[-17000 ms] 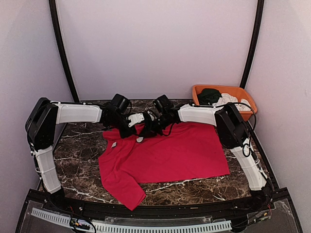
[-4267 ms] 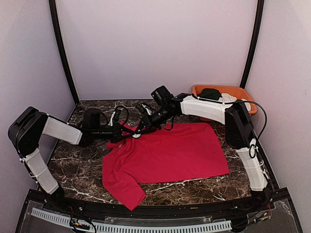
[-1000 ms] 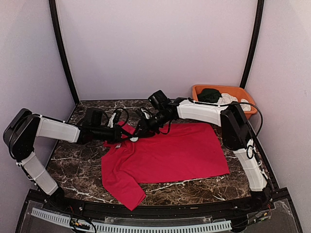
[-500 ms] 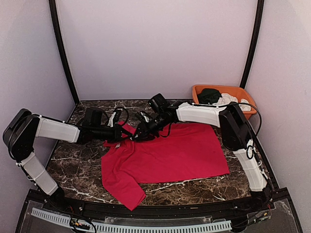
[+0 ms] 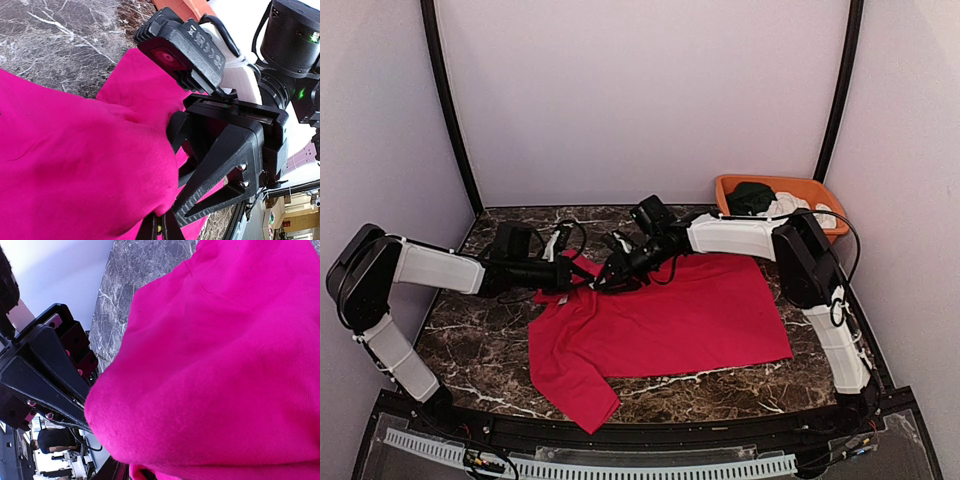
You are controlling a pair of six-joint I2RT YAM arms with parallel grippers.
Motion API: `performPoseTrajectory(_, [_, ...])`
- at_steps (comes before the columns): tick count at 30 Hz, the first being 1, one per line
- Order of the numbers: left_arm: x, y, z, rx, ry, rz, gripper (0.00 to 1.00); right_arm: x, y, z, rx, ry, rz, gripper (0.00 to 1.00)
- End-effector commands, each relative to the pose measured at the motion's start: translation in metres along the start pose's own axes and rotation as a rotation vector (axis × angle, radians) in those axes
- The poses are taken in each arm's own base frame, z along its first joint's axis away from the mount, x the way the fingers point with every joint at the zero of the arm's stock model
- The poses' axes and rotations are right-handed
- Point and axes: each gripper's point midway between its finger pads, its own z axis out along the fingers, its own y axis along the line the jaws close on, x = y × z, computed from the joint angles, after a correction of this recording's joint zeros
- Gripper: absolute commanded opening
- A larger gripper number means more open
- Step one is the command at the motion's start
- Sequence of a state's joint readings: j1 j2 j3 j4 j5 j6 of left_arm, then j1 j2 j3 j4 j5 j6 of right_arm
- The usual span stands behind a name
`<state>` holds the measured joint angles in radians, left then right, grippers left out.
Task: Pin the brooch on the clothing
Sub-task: Pin the brooch onto the flattened clothing.
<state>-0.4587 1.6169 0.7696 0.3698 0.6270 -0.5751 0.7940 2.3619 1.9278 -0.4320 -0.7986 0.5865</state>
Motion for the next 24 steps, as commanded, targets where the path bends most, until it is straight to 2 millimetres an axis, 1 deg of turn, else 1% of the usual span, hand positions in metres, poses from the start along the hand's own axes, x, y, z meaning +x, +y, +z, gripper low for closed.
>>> performPoseTrajectory(1, [-0.011,-0.027,-0.009,0.076,-0.035,0.072,0.01,-0.013,0.013,-0.024,-0.04,-0.056,-0.004,0.34])
performPoseTrajectory(8, [-0.011,-0.026,-0.008,0.073,-0.033,0.073,0.01,-0.016,0.032,-0.031,-0.145,-0.053,0.0,0.34])
performPoseTrajectory(17, [-0.012,-0.026,-0.008,0.073,-0.033,0.074,0.01,-0.021,0.035,-0.031,-0.176,-0.063,0.019,0.35])
performPoseTrajectory(24, [-0.013,-0.026,-0.008,0.073,-0.034,0.076,0.01,-0.017,0.025,-0.024,-0.149,-0.051,0.03,0.35])
